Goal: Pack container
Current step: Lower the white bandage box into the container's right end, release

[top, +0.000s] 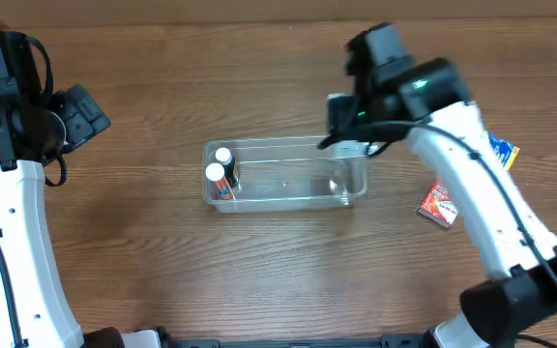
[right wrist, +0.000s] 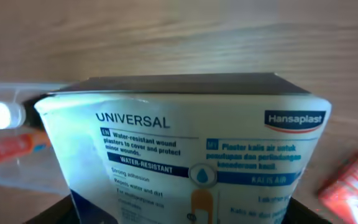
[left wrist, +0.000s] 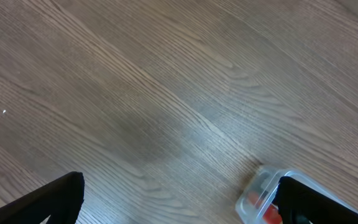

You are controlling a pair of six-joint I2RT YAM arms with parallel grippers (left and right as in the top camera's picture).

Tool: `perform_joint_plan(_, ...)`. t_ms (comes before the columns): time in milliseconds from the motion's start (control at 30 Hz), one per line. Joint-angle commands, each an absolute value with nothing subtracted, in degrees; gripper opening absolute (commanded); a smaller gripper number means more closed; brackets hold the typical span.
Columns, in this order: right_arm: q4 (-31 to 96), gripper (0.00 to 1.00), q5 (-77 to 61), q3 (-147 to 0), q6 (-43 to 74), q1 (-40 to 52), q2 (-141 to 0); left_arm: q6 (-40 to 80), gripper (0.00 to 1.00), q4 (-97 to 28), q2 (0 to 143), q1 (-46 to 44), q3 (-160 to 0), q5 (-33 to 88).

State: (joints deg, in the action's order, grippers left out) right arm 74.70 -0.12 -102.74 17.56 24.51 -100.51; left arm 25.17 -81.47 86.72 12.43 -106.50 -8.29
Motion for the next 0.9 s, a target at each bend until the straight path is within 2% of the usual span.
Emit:
perform_joint_plan(0,70.28,0.71,-0.10,-94.87,23.03,27.29,-102.26,25.76,1.00,-82.00,86.98,12.64,-107.35,-7.86)
perform_joint_plan(267,58.22,0.73,-0.08,-81.14,24.08,26.98,-102.30,25.76,1.00,-82.39,86.98,12.62,-107.35,-7.84)
perform_joint_plan(700,53.54,0.76,0.56,-80.73,23.70,26.98,-107.28,25.76,1.00,-82.72,86.98,12.62,-107.35,-7.86)
perform_joint_plan(800,52.21,0.88,1.45,-80.73,22.26,26.83,-107.31,25.76,1.00,-82.96,86.98,12.62,-107.35,-7.86)
perform_joint_plan(867,52.05,0.90,1.43,-80.73,22.26,26.83,-107.28,25.74,1.00,-83.22,86.98,12.62,-107.35,-7.86)
